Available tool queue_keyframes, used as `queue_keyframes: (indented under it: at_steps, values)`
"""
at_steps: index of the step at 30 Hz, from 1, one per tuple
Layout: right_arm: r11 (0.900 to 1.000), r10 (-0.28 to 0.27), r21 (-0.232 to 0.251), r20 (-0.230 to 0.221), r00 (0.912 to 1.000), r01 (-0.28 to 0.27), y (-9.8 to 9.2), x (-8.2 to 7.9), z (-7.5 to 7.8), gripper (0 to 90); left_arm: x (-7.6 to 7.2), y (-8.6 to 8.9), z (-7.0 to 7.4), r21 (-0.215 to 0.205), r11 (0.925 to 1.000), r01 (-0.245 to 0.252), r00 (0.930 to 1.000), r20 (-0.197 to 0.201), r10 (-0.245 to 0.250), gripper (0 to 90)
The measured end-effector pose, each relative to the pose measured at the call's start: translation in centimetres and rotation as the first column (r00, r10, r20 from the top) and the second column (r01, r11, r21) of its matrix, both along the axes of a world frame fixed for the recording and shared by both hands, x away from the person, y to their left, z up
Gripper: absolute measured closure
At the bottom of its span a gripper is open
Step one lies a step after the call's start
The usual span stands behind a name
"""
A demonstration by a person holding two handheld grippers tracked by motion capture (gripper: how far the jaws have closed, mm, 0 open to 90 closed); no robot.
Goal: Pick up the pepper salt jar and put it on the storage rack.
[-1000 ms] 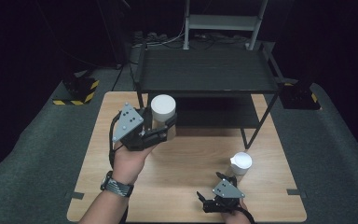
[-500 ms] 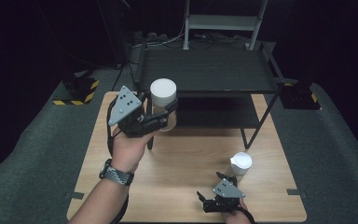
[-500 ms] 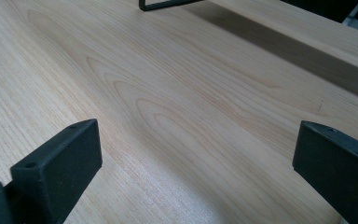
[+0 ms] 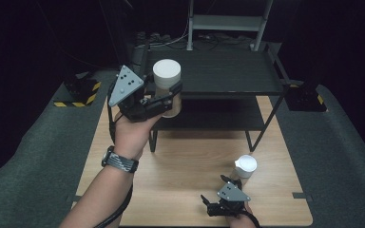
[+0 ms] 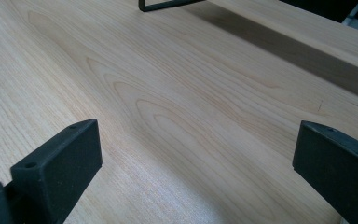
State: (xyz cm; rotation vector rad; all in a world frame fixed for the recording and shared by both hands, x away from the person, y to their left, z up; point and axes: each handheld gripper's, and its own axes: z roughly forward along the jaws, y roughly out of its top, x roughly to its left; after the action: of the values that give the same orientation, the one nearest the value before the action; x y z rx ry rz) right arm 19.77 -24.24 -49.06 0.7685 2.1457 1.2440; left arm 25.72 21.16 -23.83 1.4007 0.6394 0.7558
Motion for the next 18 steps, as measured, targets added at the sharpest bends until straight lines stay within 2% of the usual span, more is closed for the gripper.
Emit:
queue_keyframes:
  at_steps: [9, 18]
  values:
    - [1.000, -0.001, 0.006, -0.001, 1.0000, 0.001, -0.1, 0.0, 0.0, 0.4, 1.3, -0.5, 0.7, -0.018, 0.9998, -0.013, 0.9999, 0.001, 0.013, 34.5]
    - [1.000, 0.000, 0.005, 0.005, 1.0000, 0.000, -0.1, -0.1, -0.1, 0.4, 2.4, -1.7, 1.7, -0.006, 0.9993, -0.036, 0.9993, 0.005, 0.036, 34.5]
